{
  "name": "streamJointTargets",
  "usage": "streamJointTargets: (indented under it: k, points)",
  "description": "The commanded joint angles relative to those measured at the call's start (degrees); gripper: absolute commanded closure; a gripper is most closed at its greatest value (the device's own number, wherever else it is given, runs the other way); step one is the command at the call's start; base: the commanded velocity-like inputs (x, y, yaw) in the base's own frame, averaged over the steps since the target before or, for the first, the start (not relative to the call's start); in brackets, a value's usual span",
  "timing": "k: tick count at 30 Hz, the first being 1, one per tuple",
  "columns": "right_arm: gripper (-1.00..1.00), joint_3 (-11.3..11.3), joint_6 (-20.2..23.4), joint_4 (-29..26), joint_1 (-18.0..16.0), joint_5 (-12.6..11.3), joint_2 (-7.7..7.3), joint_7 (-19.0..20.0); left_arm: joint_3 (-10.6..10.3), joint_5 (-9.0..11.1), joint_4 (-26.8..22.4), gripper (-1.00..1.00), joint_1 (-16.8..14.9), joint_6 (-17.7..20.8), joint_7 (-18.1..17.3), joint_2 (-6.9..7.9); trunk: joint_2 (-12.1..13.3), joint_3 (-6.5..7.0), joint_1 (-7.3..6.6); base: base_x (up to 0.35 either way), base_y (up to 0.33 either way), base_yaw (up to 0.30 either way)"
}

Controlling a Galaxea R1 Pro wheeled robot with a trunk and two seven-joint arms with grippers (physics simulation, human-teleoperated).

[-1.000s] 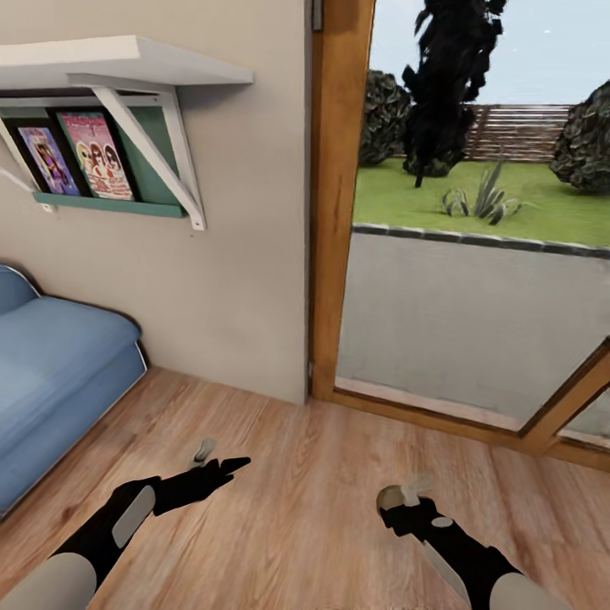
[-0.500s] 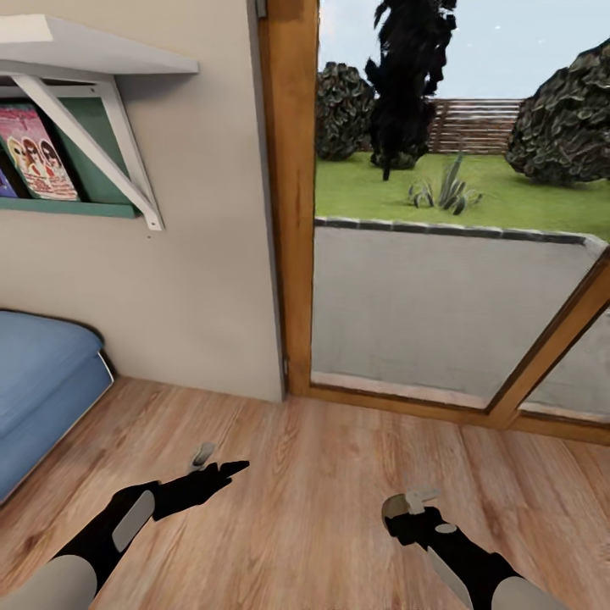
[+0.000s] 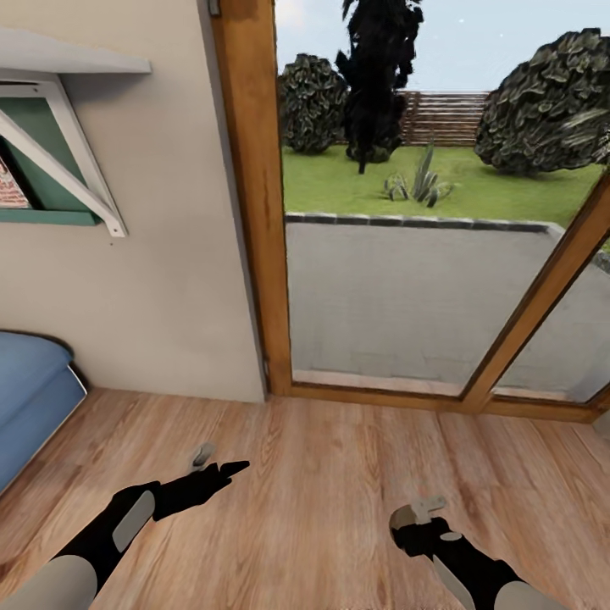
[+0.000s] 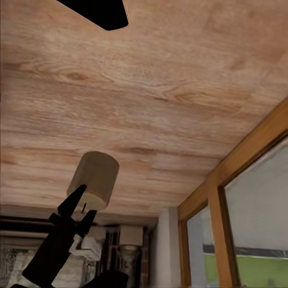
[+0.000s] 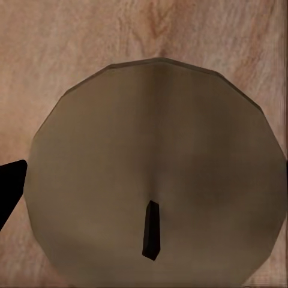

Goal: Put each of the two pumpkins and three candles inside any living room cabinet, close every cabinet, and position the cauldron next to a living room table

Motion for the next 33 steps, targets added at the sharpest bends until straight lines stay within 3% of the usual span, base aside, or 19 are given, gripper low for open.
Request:
streamJointTargets:
  k: [1, 6, 8, 15, 21, 29, 33]
  points:
    - [1.00, 0.0, -0.1, 0.0, 0.0, -0.1, 0.01, 0.0, 0.0, 0.0, 0.0, -1.00, 0.0, 0.0, 0.0, 0.00, 0.4, 0.10, -0.23, 0.000, 0.000, -0.166]
    - [1.00, 0.0, -0.2, 0.1, 0.0, -0.2, 0.02, 0.0, -0.1, 0.0, 0.7, -1.00, 0.1, 0.1, 0.2, -0.07, 2.4, 0.61, -1.32, 0.000, 0.000, -0.165]
    - [1.00, 0.0, -0.2, 0.1, 0.0, -0.3, 0.03, 0.0, -0.2, -0.1, 5.1, -1.00, 0.1, 0.0, 0.1, -0.14, 3.2, 0.82, -1.76, 0.000, 0.000, -0.178]
    - [1.00, 0.0, -0.3, 1.2, 0.1, -0.3, 0.03, 0.0, -0.3, -0.2, 12.6, -1.00, 0.1, -0.4, 0.0, 0.46, 6.0, 1.94, -3.30, 0.000, 0.000, -0.258]
    - [1.00, 0.0, -3.1, 5.0, 0.2, -0.3, 0.21, 0.3, -1.2, -2.7, 19.2, -1.00, 0.1, -7.0, -0.2, 0.08, 8.4, 3.04, -4.62, 0.000, 0.000, -0.279]
    - [1.00, 0.0, -3.8, 6.7, 0.8, -0.2, 0.81, 0.3, -1.4, -3.2, 25.3, -1.00, 0.1, -8.3, -0.3, 0.00, 11.6, 4.78, -6.38, 0.000, 0.000, -0.279]
    - [1.00, 0.0, -4.6, 7.3, 1.3, -0.3, 0.76, 0.3, -1.4, -3.2, 29.0, -1.00, 0.1, -13.8, -0.1, -0.03, 13.2, 5.68, -7.25, 0.000, 0.000, -0.279]
